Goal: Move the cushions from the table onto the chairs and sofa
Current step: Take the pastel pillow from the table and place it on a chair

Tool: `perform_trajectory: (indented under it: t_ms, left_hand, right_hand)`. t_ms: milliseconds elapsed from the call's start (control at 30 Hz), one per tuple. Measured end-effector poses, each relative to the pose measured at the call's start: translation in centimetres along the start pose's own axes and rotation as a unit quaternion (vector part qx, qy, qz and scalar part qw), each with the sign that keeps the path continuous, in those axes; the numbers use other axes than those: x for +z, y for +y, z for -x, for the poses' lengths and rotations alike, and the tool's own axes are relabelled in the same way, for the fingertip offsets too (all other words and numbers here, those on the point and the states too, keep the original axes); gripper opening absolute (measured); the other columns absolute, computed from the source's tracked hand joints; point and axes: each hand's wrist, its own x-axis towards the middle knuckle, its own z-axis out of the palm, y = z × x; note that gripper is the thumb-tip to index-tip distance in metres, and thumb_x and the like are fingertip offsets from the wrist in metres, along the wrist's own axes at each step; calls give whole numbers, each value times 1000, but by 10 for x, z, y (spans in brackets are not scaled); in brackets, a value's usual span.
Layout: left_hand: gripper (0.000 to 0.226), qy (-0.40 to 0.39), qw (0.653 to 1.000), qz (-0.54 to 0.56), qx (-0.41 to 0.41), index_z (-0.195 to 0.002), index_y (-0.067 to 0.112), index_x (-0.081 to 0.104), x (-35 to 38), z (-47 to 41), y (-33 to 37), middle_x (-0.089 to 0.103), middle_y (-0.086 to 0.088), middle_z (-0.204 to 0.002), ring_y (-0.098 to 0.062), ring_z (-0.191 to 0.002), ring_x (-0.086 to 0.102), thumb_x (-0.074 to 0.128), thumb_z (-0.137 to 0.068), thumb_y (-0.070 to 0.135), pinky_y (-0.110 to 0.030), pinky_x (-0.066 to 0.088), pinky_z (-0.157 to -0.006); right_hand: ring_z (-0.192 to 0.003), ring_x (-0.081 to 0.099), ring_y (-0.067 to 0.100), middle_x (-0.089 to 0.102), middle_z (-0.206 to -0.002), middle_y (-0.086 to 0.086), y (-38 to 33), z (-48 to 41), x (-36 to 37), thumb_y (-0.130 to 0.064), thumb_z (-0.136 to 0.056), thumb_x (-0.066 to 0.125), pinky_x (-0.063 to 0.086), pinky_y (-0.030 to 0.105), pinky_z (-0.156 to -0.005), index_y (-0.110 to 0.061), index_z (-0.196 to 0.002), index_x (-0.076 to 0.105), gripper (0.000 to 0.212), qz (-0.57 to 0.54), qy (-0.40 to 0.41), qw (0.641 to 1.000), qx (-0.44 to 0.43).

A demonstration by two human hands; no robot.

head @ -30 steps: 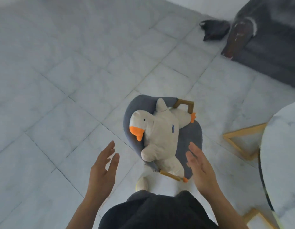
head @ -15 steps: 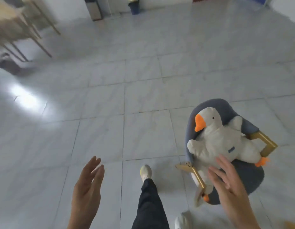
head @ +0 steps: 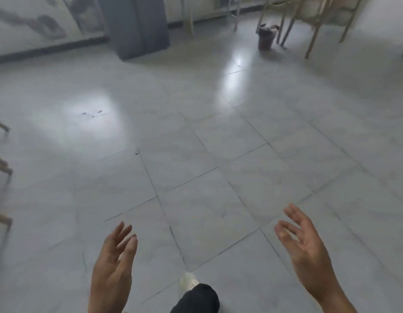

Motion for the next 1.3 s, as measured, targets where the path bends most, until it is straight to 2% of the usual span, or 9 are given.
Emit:
perform_trajectory:
  t_ms: [167,333,500,600,767,933,1067,1167,1300]
  left_hand:
    - [35,133,990,33,-11,-120,51,56,-71,-60,4,68,17,-125,-14,-122,64,69,-89,40,-59,47,-108]
    - [51,236,970,56,-18,-136,36,52,-139,-99,16,65,19,-130,-7,-123,63,60,-86,40,-51,47,-110]
    - [42,356,929,91,-43,-134,34,53,-197,-133,9,66,18,-128,-4,-118,65,69,-96,29,-52,47,-110]
    - [49,433,893,103,-69,-131,39,54,-227,-164,7,67,20,-127,-2,-117,65,63,-83,38,-51,46,-111]
    - [48,505,853,90,-95,-134,43,51,-277,-240,19,62,19,-135,-1,-121,63,65,-88,47,-46,47,-111]
    - [48,574,806,95,-105,-128,48,50,-339,-282,44,61,21,-133,6,-116,63,75,-88,38,-28,46,-100]
    - [59,648,744,101,-126,-126,54,51,-394,-286,30,63,27,-131,3,-119,63,70,-70,57,-27,46,-97]
    - [60,691,701,121,-126,-124,52,53,-445,-290,4,61,22,-133,2,-119,64,70,-67,57,-28,46,-97]
    - [50,707,683,142,-116,-131,38,54,-545,-304,-41,62,14,-136,8,-115,63,75,-87,30,-23,46,-96]
  right_hand:
    - [-123,57,-6,53,-144,-18,-57,-81,129,-35,-90,66,45,7,-80,-37,-146,42,61,51,-128,989,-44]
    - [-125,58,0,55,-141,-20,-120,-122,253,-47,-80,63,45,16,-89,-47,-137,43,61,84,-246,961,-92]
    - [-123,59,3,54,-144,-14,-148,-153,383,-44,-82,63,46,17,-87,-39,-146,41,69,112,-363,916,-131]
    - [-123,60,2,55,-143,-16,-162,-168,471,-42,-81,65,48,17,-87,-38,-146,41,69,110,-426,886,-148]
    - [-123,60,2,54,-146,-13,-199,-196,637,-44,-81,66,53,11,-82,-31,-152,40,76,117,-544,814,-167]
    - [-124,60,2,55,-146,-16,-250,-168,782,-47,-83,66,53,17,-89,-31,-152,41,75,136,-651,718,-205]
    - [-126,60,3,55,-146,-15,-267,-121,888,-44,-85,68,53,30,-99,-32,-151,42,73,148,-707,657,-217]
    - [-126,60,3,55,-146,-15,-264,-76,963,-42,-86,68,53,22,-95,-33,-151,42,70,164,-733,618,-230]
    - [-124,60,0,56,-145,-15,-255,-4,1062,-41,-86,67,52,7,-83,-32,-150,44,69,165,-742,598,-255]
